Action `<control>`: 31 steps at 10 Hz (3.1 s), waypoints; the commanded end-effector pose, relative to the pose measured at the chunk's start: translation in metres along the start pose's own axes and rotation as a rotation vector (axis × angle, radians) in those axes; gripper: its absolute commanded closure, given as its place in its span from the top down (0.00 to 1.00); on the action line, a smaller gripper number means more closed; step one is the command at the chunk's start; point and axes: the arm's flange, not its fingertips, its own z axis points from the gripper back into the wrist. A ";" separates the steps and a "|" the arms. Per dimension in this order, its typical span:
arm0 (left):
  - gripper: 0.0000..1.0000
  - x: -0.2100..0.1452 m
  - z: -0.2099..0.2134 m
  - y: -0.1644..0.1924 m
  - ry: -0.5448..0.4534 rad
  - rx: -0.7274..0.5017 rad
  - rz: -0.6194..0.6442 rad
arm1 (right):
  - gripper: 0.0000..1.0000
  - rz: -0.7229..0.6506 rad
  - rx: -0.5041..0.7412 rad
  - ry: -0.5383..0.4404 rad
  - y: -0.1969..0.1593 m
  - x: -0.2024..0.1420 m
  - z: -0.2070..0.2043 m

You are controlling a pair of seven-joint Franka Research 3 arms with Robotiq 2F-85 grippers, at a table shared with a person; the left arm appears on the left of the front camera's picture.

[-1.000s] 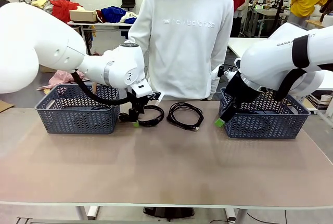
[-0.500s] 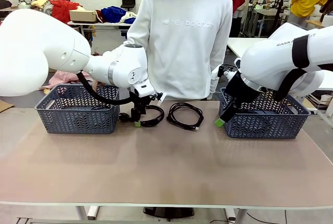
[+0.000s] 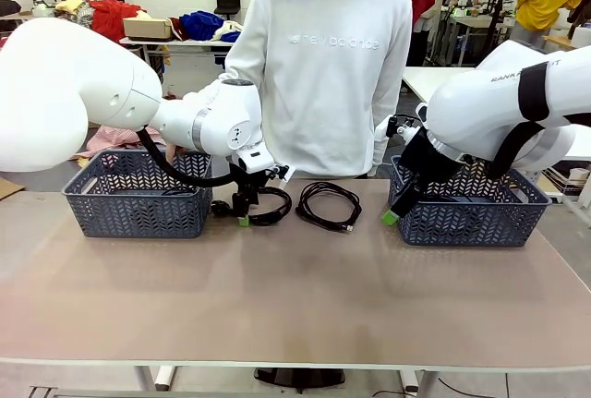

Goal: Organize the cables according to human instructions.
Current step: Pick up a bundle of cables and place it in the basket indicated by the human.

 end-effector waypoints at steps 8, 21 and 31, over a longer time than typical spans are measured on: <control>0.59 -0.002 0.001 0.003 0.014 -0.031 0.021 | 1.00 0.002 -0.001 0.000 0.000 0.003 0.002; 0.00 0.010 0.088 -0.005 -0.026 -0.001 0.064 | 1.00 0.002 -0.001 0.000 0.000 0.003 0.002; 0.00 -0.032 0.209 -0.038 -0.019 0.044 0.015 | 1.00 0.002 -0.001 0.000 0.000 0.003 0.002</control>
